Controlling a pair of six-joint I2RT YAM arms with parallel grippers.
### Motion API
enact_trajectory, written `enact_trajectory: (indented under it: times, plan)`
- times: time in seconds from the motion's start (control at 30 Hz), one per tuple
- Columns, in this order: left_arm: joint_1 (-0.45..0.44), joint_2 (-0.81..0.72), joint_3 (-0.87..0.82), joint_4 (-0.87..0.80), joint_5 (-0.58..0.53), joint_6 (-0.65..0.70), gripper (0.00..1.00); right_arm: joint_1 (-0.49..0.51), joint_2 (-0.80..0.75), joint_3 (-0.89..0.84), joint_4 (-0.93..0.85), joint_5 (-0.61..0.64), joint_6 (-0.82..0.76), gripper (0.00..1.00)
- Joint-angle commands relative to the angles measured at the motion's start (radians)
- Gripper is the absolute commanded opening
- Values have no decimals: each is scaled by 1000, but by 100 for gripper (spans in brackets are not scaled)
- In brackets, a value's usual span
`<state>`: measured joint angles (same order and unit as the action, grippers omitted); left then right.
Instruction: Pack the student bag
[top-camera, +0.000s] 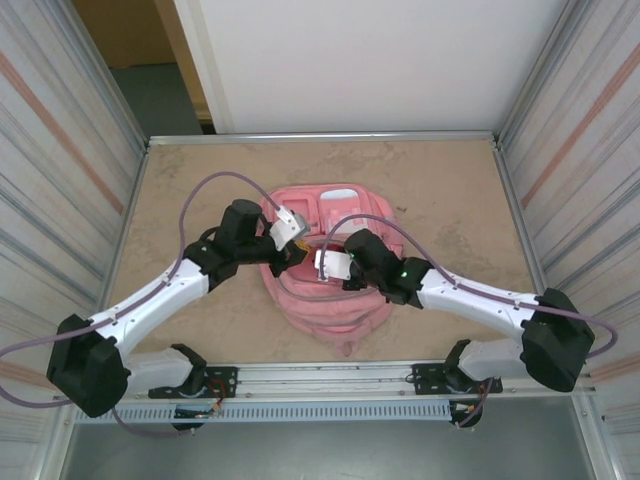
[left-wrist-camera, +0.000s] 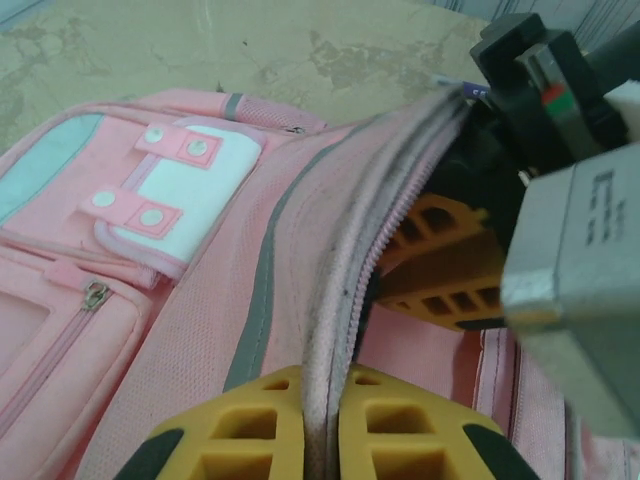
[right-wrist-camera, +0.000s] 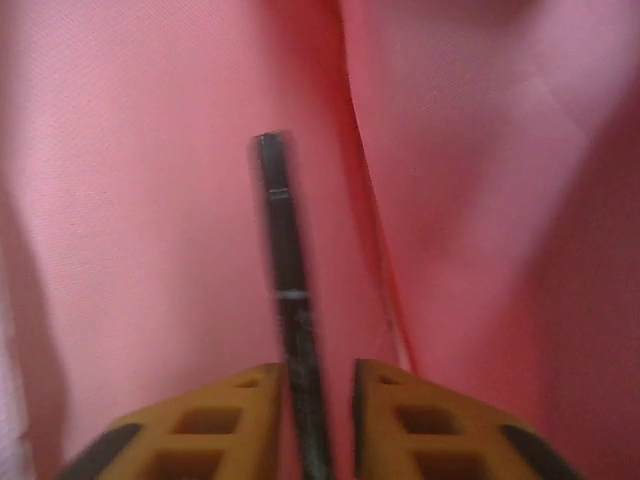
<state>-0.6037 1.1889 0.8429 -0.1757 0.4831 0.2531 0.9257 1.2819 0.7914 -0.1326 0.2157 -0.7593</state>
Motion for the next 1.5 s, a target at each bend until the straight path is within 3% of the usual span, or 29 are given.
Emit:
enact_trajectory:
  times: [0.0, 0.23, 0.37, 0.47, 0.6, 0.7, 0.8, 0.93, 1.17, 1.47]
  plan:
    - [3, -62, -4, 53, 52, -34, 0, 11, -7, 27, 75, 121, -34, 35]
    - [2, -60, -45, 113, 28, -67, 0, -1, -254, -61, 14, -110, 167, 42]
    - [-1, -43, -94, 186, -17, -108, 0, -97, -425, -108, 18, -229, 413, 47]
    - [-9, -31, -114, 198, -71, -141, 0, -218, -502, -144, 40, -177, 727, 61]
    - [-51, -12, -164, 239, -121, -86, 0, -412, -494, -107, -163, 93, 1248, 89]
    - [-61, 4, -176, 226, -145, -90, 0, -577, -400, -43, -375, 91, 1494, 92]
    - [-61, 20, -207, 262, -138, -111, 0, -655, -262, 21, -503, 52, 1634, 93]
    - [-62, 24, -226, 261, -164, -134, 0, -636, -108, 97, -530, 49, 1641, 95]
    - [-48, 47, -193, 221, -216, -142, 0, -586, 49, 160, -497, -6, 1512, 94]
    - [-33, 55, -84, 194, -261, -125, 0, -665, 125, 222, -583, -177, 1358, 96]
